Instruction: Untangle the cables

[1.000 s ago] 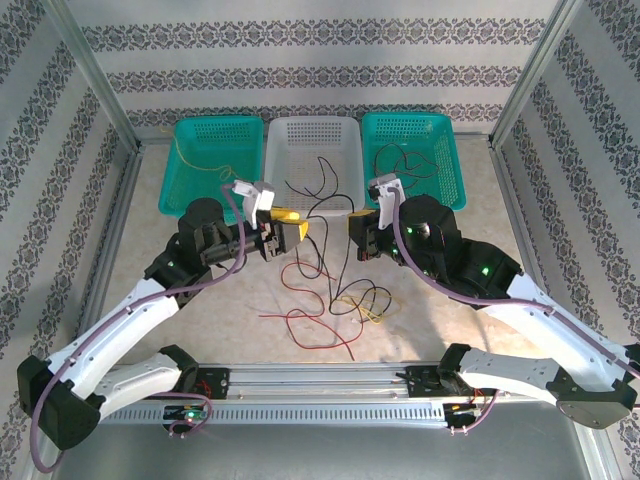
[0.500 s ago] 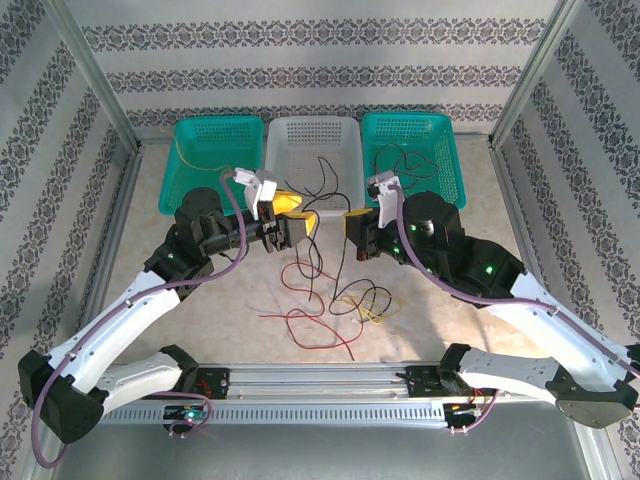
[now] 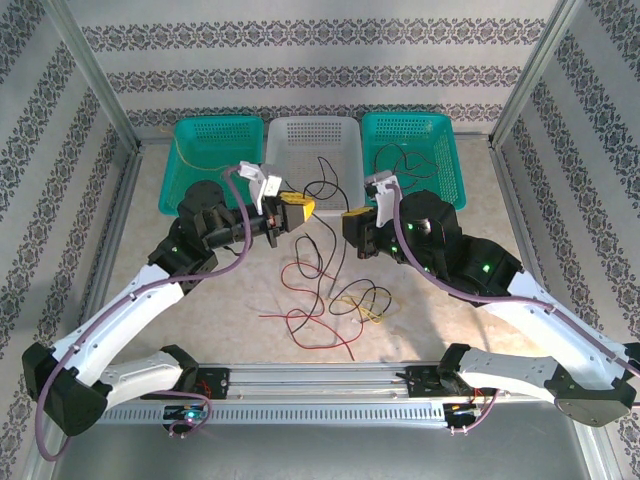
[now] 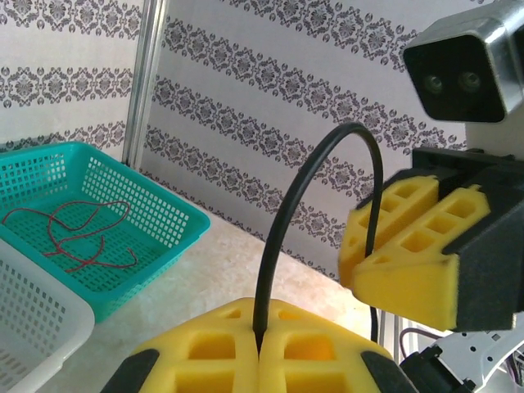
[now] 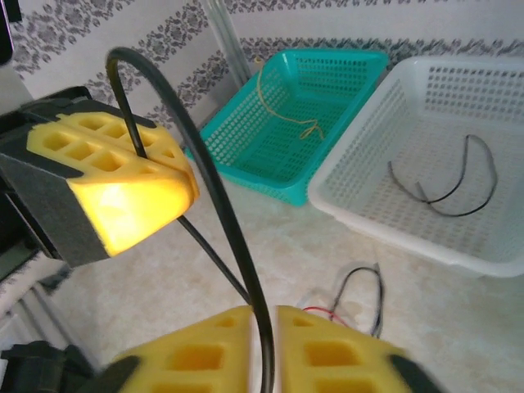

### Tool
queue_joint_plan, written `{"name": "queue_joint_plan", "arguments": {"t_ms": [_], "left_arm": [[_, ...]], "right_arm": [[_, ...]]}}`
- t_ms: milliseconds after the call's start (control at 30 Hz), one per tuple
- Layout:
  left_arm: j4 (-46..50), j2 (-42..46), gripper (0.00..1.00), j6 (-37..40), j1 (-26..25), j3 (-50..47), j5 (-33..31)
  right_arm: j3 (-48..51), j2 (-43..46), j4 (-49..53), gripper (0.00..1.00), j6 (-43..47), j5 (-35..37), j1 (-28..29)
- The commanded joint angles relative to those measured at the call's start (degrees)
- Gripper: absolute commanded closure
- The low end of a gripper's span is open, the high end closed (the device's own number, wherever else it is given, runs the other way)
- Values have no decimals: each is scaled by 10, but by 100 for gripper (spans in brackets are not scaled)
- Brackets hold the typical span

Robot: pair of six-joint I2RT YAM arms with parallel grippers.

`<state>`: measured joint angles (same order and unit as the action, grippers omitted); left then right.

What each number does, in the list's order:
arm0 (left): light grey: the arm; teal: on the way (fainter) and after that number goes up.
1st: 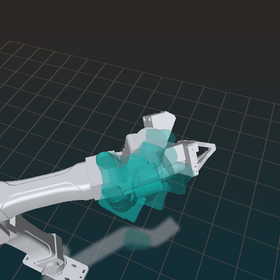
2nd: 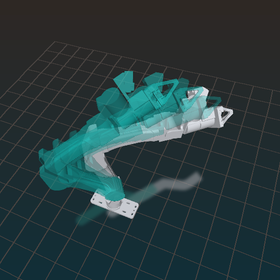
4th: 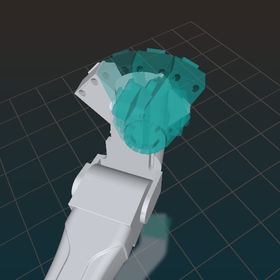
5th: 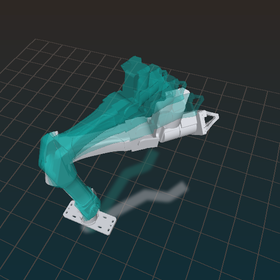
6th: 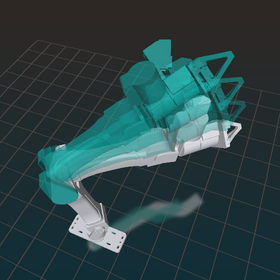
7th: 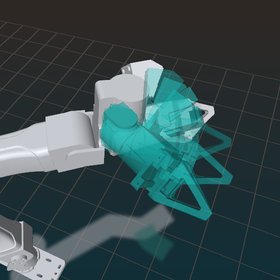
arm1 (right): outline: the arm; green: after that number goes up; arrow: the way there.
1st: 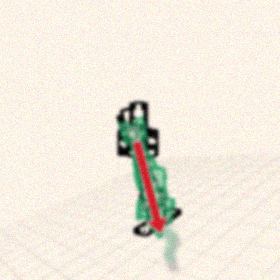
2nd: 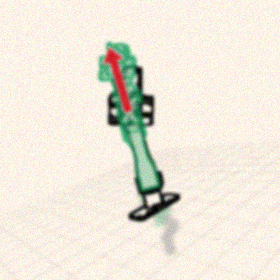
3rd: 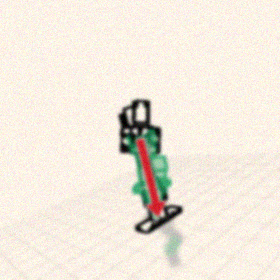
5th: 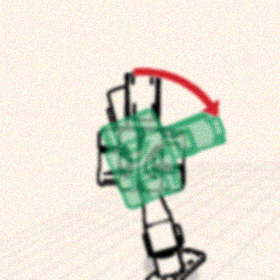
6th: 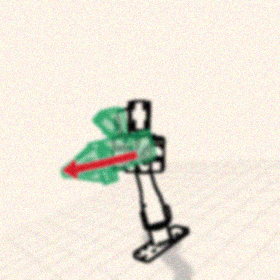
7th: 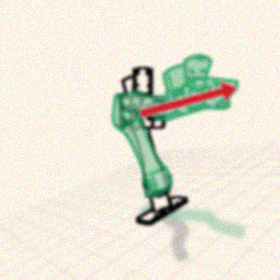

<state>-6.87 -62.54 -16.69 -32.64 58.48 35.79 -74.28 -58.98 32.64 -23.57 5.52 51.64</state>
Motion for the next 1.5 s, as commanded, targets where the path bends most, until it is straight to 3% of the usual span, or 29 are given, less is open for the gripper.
{"name": "queue_joint_plan", "arguments": {"t_ms": [0, 100, 233, 300, 633, 900, 933, 1000, 1067, 1167, 1300, 1467], "left_arm": [[9, -6, 100, 1, -6, 26, -16], [74, -23, 100, 11, -6, 57, -90], [198, -92, 100, 24, -2, 146, -240], [232, -131, 100, 19, 7, 185, -284], [249, -328, 100, 15, 57, 403, -360], [288, -479, 100, 1, 105, 590, -371], [301, -498, 92, -1, 108, 613, -365], [321, -527, 63, -6, 112, 637, -362], [337, -540, 45, -12, 113, 637, -367], [334, -525, 37, -25, 112, 597, -367], [314, -468, 36, -35, 111, 522, -366], [229, -319, 37, -51, 95, 336, -333]], "right_arm": [[-12, 13, 6, 67, 2, 57, 4], [-1, 21, 17, 46, -6, 96, 1], [11, 38, 45, 42, -25, 165, -6], [21, 52, 54, 41, -37, 183, -15], [61, 97, 94, 40, -72, 163, -44], [78, 106, 119, 41, -81, 153, -45], [81, 106, 120, 41, -82, 153, -45], [84, 104, 122, 42, -84, 155, -46], [82, 99, 124, 42, -82, 156, -47], [81, 93, 122, 42, -80, 156, -50], [86, 77, 117, 41, -78, 145, -57], [115, 48, 112, 42, -86, 114, -71]]}}
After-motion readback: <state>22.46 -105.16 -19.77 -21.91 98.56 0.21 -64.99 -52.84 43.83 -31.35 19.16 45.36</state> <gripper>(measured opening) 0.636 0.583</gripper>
